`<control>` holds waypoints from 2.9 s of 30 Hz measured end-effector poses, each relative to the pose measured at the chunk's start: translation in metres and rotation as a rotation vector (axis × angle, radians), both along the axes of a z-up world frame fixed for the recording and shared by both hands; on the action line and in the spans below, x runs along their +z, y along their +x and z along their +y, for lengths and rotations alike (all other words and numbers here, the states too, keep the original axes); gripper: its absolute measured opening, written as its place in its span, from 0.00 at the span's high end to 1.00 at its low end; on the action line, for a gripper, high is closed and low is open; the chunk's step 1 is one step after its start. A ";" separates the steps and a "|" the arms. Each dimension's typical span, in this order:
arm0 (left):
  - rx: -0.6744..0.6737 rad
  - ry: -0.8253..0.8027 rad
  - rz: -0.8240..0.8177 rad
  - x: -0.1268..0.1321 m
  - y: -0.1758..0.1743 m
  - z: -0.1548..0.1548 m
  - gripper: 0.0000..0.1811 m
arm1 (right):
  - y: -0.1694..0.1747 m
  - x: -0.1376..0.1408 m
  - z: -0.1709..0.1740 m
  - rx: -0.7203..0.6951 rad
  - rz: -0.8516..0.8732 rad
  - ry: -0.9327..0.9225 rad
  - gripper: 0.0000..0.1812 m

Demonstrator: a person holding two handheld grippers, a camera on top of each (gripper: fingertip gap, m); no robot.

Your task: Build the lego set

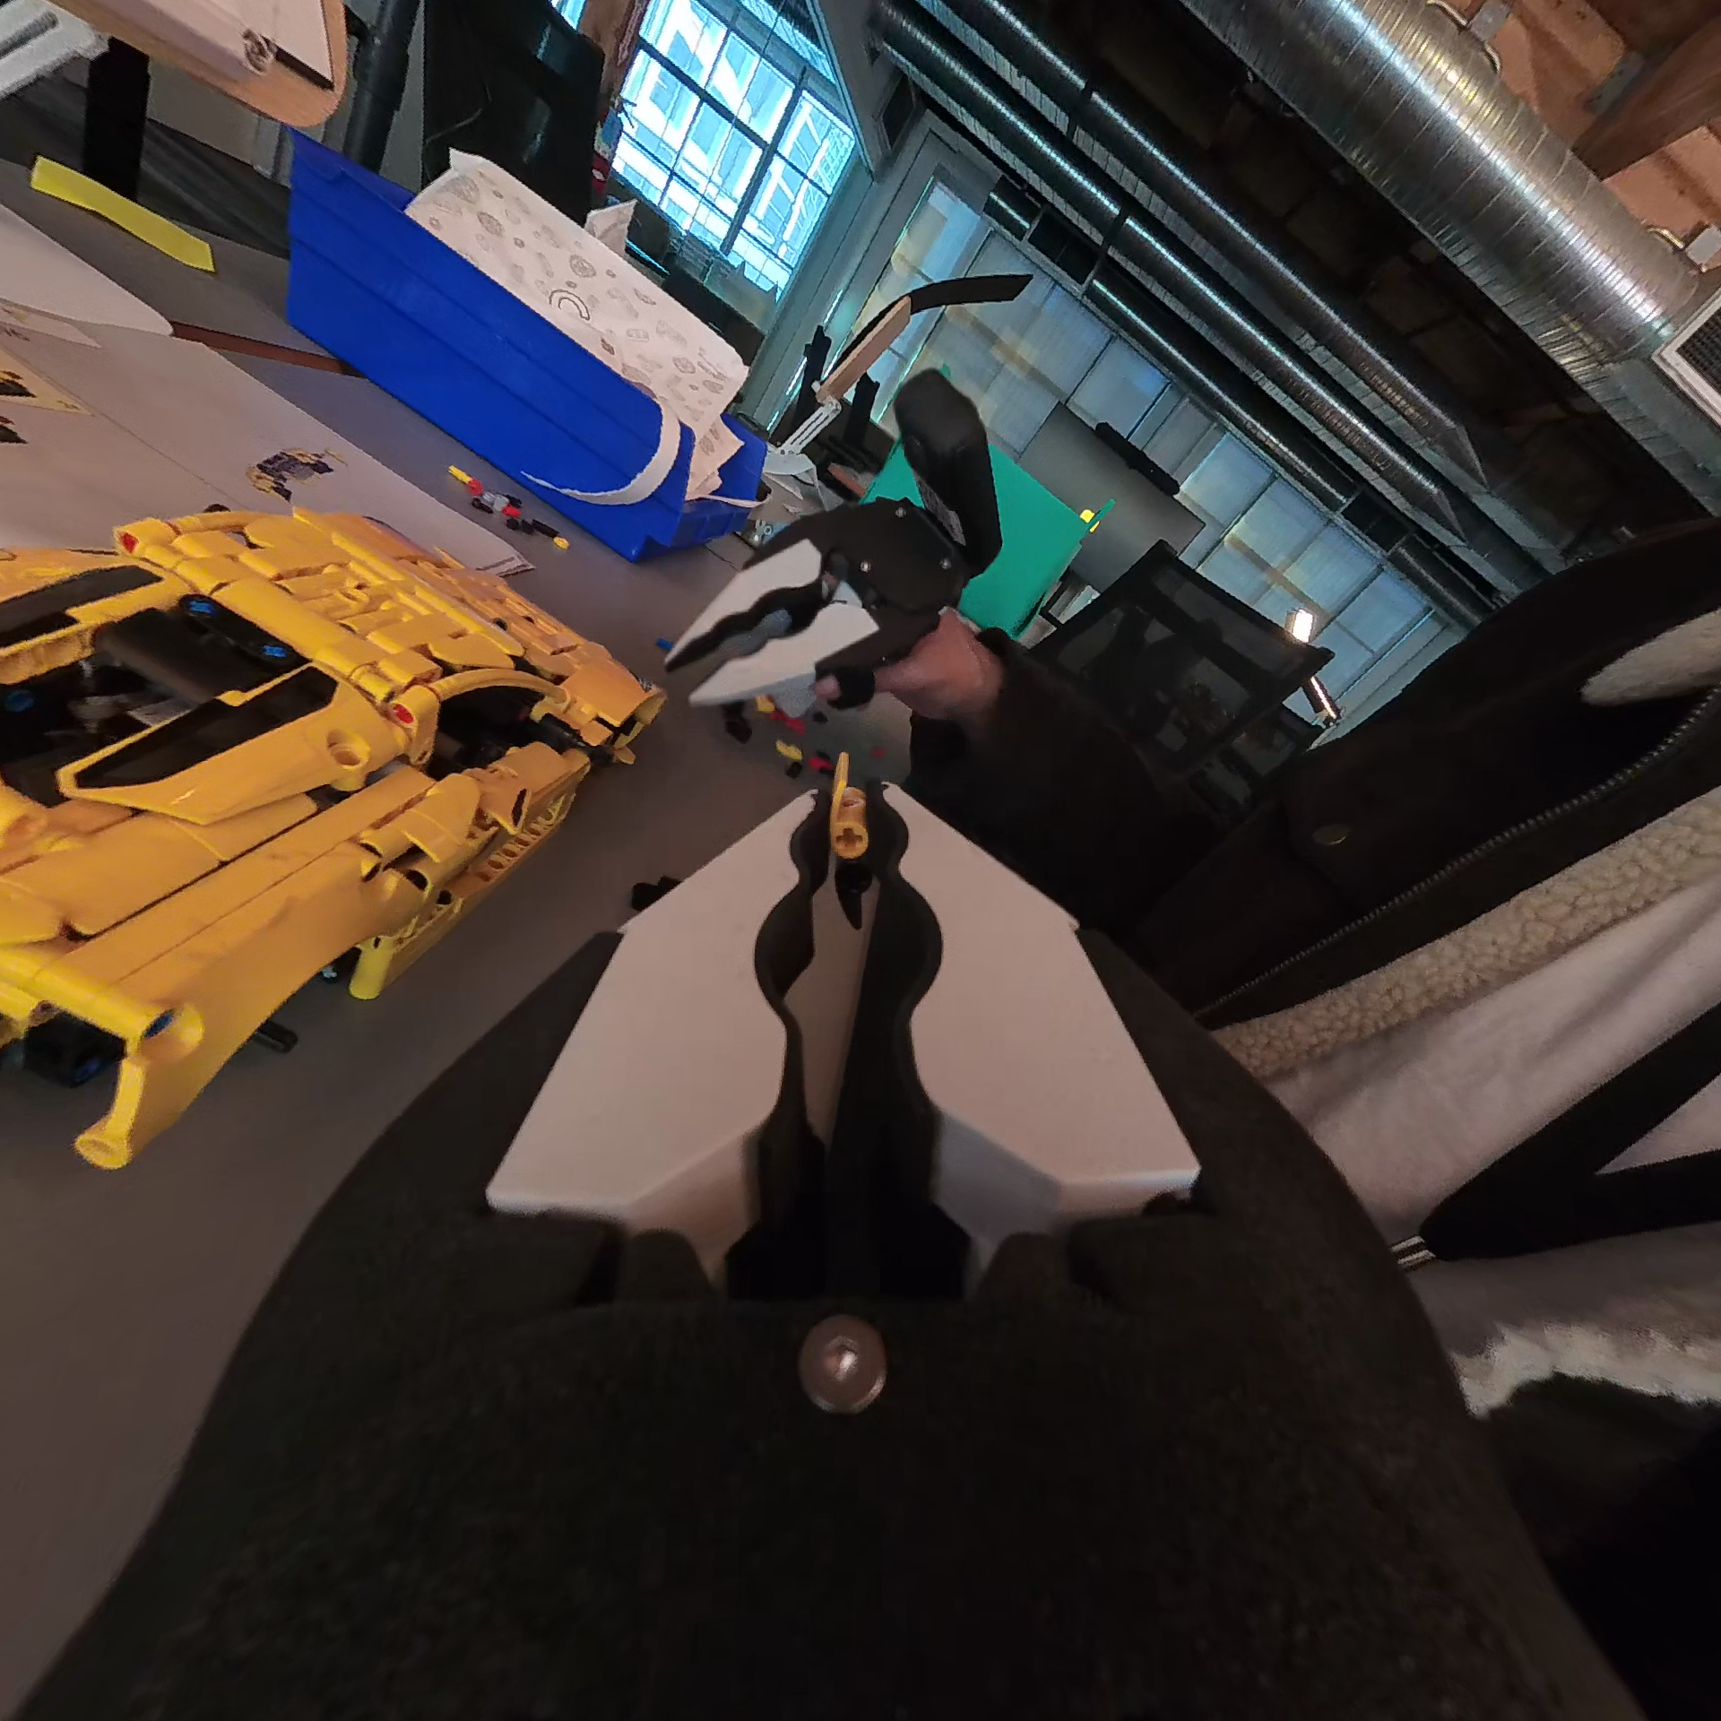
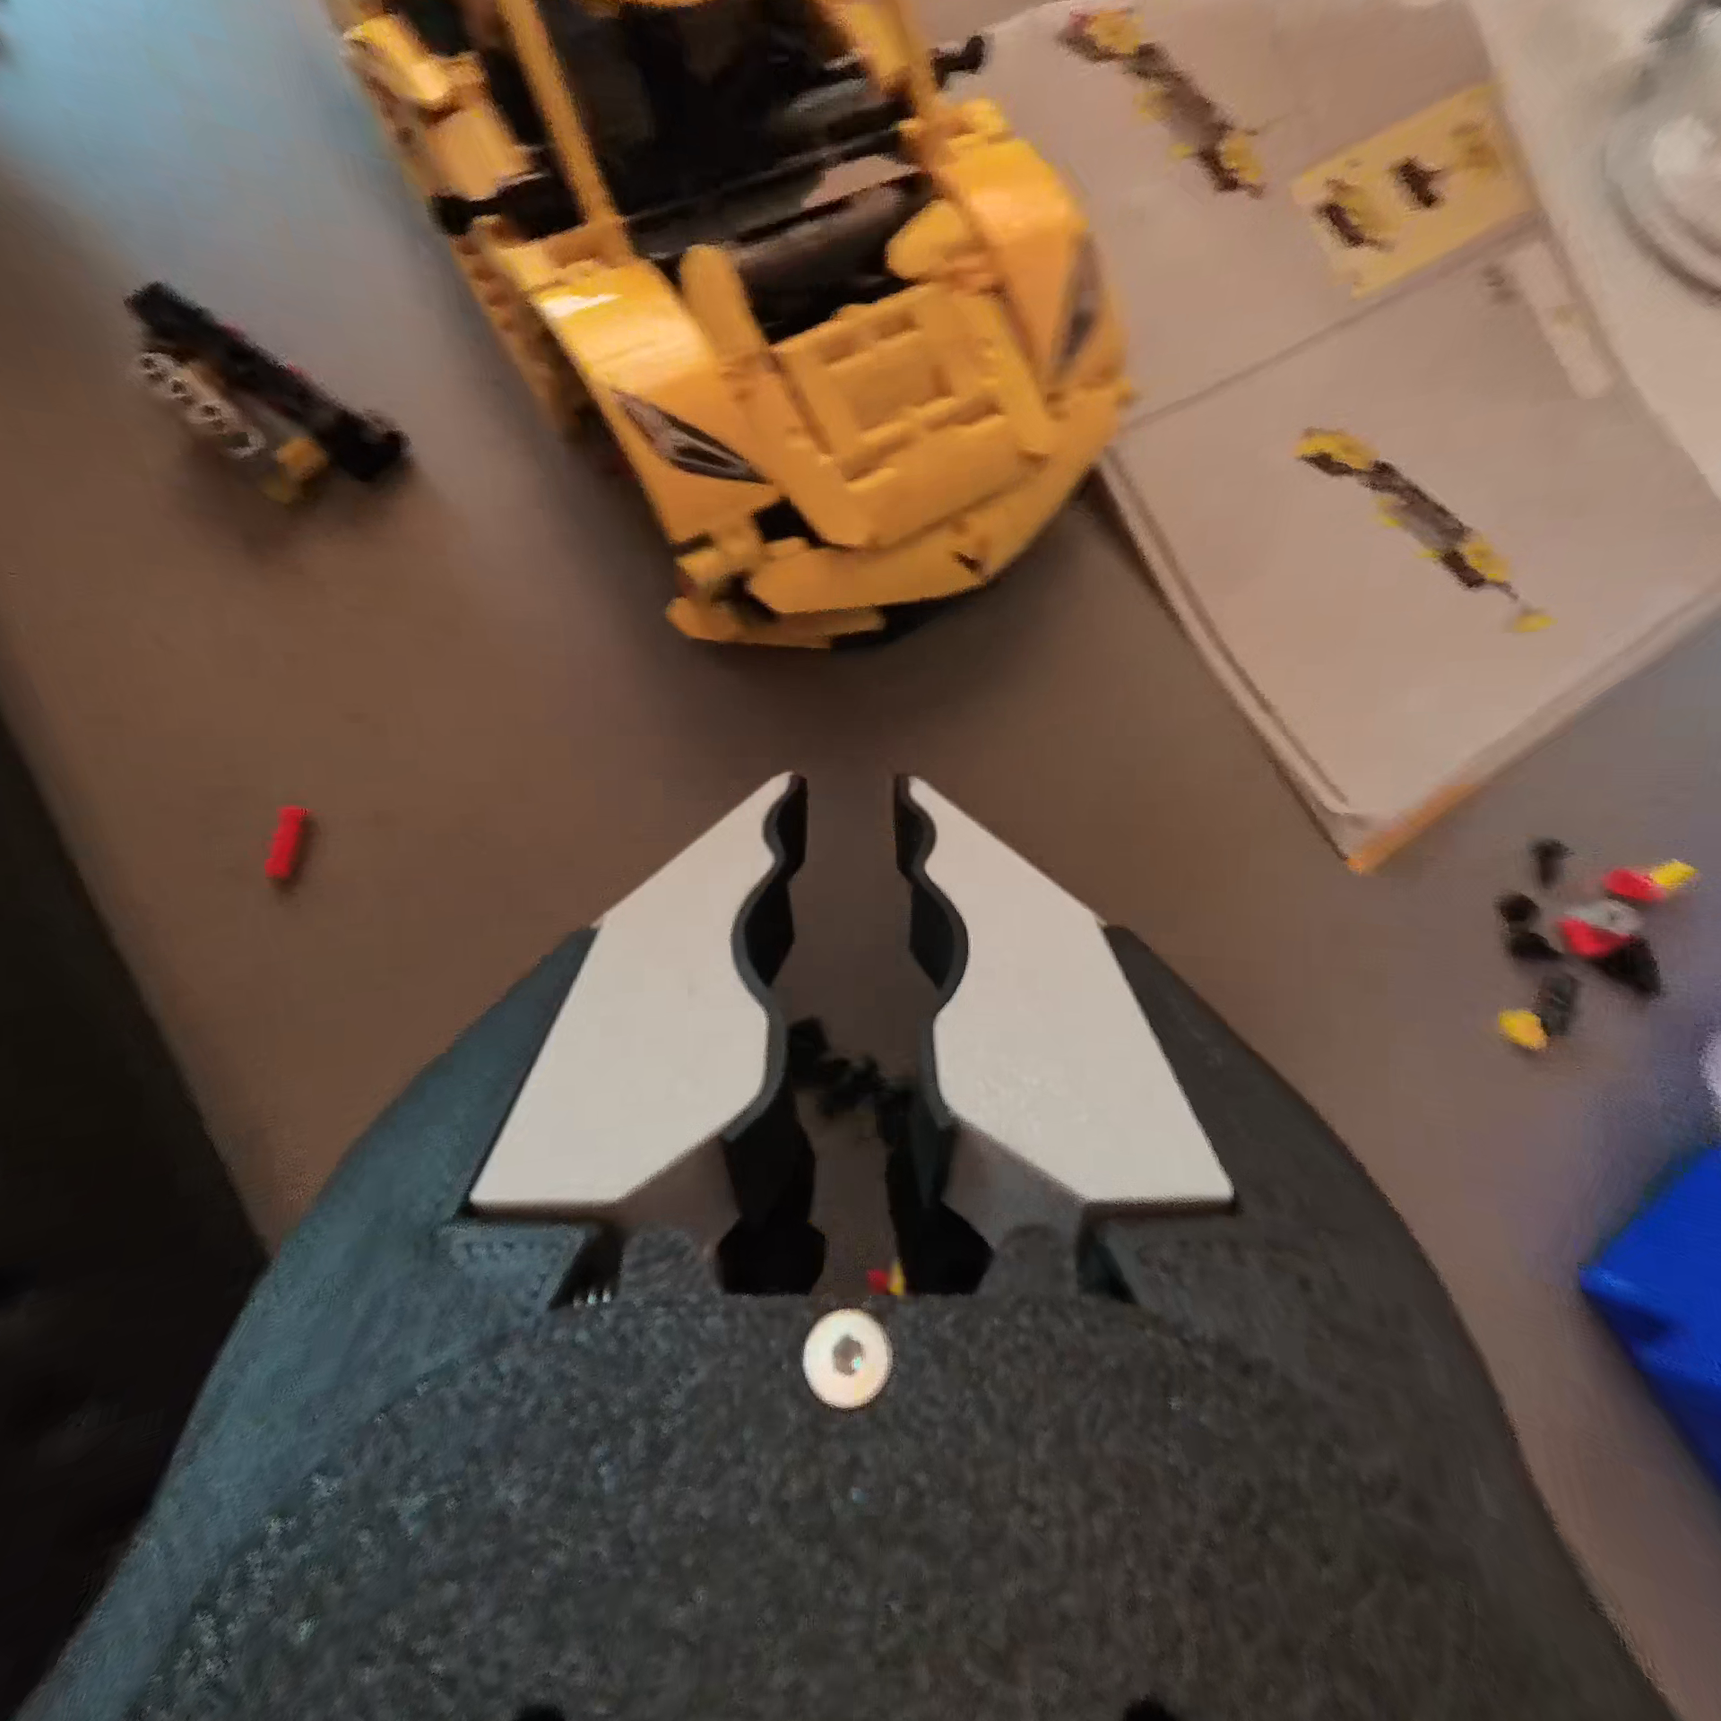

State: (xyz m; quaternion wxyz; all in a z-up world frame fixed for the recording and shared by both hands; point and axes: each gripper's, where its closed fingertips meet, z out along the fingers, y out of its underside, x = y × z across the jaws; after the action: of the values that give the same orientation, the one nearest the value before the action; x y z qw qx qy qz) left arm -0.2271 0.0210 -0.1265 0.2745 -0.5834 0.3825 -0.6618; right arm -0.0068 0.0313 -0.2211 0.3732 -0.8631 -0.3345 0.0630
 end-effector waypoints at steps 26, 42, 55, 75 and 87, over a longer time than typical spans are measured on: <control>-0.013 0.001 0.015 -0.003 0.002 -0.004 0.96 | 0.028 -0.024 0.004 -0.109 0.046 -0.062 0.96; 0.002 -0.056 -0.066 0.009 -0.003 0.003 0.96 | -0.037 0.028 -0.006 0.121 0.118 0.081 0.99; -0.062 -0.092 -0.062 0.008 -0.001 -0.007 0.96 | -0.218 0.090 -0.017 0.484 -0.123 0.425 0.98; -0.024 0.028 -0.008 0.001 0.004 -0.009 0.96 | -0.215 0.087 -0.017 0.458 -0.124 0.394 0.99; -0.059 0.080 0.004 -0.001 0.006 -0.018 0.96 | -0.215 0.083 -0.026 0.482 0.128 0.211 0.99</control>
State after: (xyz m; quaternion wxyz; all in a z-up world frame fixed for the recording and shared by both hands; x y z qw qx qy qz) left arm -0.2211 0.0028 -0.1273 0.2770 -0.5620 0.4262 -0.6525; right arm -0.2221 0.0049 -0.1377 0.4558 -0.7092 -0.5107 0.1690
